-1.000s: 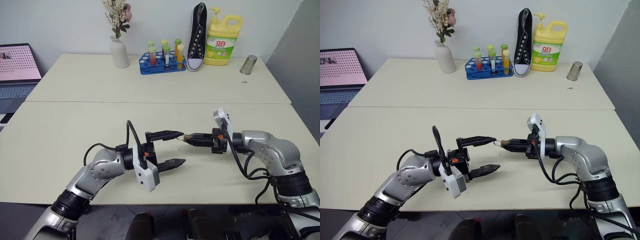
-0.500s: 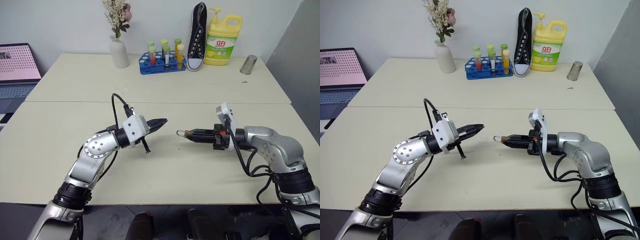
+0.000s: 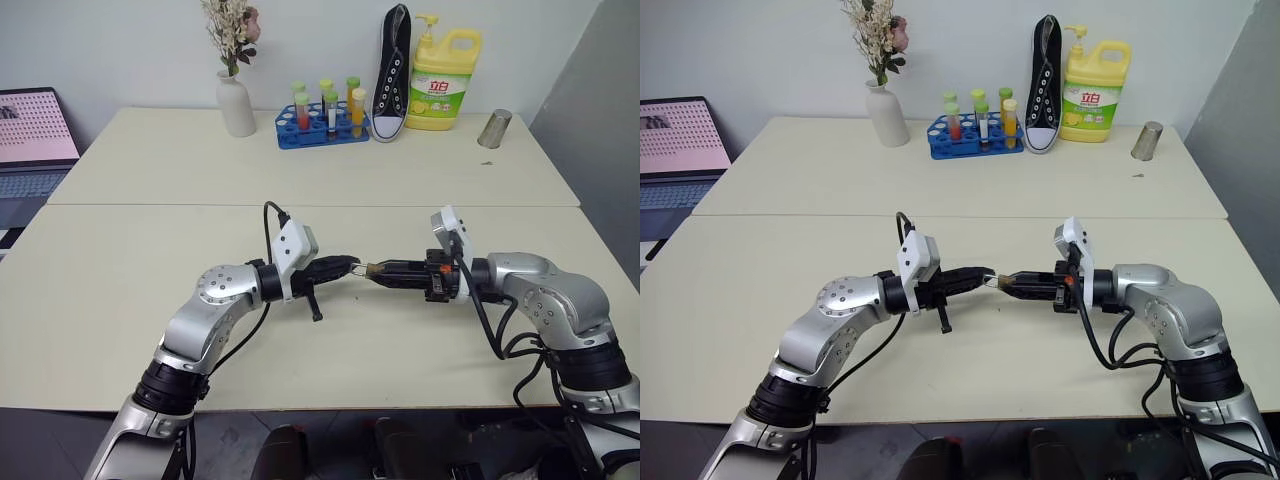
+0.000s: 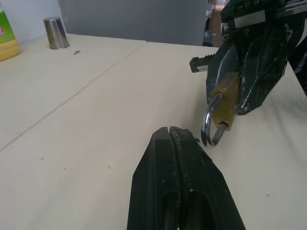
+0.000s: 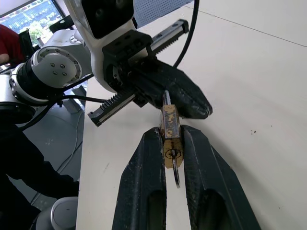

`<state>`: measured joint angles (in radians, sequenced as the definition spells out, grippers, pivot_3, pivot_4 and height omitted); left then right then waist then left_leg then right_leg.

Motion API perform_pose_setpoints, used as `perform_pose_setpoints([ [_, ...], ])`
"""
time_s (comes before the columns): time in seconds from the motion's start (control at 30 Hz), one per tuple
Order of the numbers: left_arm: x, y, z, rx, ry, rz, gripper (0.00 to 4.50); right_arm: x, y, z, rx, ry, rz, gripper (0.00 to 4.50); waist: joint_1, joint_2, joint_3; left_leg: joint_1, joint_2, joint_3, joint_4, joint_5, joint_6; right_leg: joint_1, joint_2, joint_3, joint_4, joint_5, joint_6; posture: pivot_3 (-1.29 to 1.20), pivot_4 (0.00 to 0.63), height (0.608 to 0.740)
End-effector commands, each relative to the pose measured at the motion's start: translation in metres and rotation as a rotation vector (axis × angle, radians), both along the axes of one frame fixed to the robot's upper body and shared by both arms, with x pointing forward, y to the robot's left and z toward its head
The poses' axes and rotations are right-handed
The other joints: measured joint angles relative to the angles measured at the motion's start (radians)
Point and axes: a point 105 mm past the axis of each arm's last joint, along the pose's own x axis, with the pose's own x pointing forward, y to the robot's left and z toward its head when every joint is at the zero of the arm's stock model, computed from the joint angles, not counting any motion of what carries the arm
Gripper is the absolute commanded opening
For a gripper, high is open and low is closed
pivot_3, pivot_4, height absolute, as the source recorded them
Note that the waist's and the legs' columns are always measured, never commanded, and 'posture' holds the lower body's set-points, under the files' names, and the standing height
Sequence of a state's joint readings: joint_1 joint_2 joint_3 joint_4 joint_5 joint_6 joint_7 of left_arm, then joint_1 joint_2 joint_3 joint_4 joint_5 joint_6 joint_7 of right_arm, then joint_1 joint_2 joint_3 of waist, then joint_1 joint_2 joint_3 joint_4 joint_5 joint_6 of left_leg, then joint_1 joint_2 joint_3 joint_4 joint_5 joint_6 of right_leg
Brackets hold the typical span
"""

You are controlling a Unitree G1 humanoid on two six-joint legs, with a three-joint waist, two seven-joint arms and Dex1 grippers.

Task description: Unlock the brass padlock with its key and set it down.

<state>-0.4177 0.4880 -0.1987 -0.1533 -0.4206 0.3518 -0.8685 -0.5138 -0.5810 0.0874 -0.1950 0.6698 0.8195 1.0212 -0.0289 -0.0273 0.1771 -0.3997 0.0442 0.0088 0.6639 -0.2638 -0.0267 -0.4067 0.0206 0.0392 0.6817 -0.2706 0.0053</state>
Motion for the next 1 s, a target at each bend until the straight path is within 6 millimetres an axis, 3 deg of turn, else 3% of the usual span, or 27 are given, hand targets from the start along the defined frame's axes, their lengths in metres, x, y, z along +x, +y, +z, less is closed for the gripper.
perform_pose_setpoints([
  [0.03,-0.007,-0.002,0.013,-0.022,-0.032,-0.032,0.00,-0.004,-0.002,0.010,0.023,-0.041,0.004,0.14,0.000,0.000,0.000,0.000,0.000,0.000,0.000,0.000,0.000,0.000,0.000,0.000,0.000,0.000,0.000,0.00,0.150,0.740],
  [0.47,-0.017,-0.005,0.013,-0.017,-0.012,-0.069,0.00,-0.001,-0.003,0.008,0.013,-0.039,-0.005,0.14,0.000,0.000,0.000,0.000,0.000,0.000,0.000,0.000,0.000,0.000,0.000,0.000,0.000,0.000,0.000,0.00,0.150,0.740],
  [0.7,-0.038,-0.005,0.014,-0.023,0.069,-0.177,0.00,0.001,-0.004,0.006,0.005,-0.039,-0.010,0.14,-0.001,0.000,0.000,0.000,0.000,0.000,0.000,0.000,0.000,0.000,0.000,0.001,0.000,0.000,0.000,0.00,0.150,0.740],
  [1.0,-0.031,-0.002,0.020,-0.063,0.095,-0.127,0.00,0.001,-0.003,0.005,-0.002,-0.041,-0.004,0.14,0.000,0.000,0.000,0.000,0.000,0.000,0.000,0.000,0.000,0.000,0.000,0.000,0.000,0.000,0.000,0.00,0.150,0.740],
])
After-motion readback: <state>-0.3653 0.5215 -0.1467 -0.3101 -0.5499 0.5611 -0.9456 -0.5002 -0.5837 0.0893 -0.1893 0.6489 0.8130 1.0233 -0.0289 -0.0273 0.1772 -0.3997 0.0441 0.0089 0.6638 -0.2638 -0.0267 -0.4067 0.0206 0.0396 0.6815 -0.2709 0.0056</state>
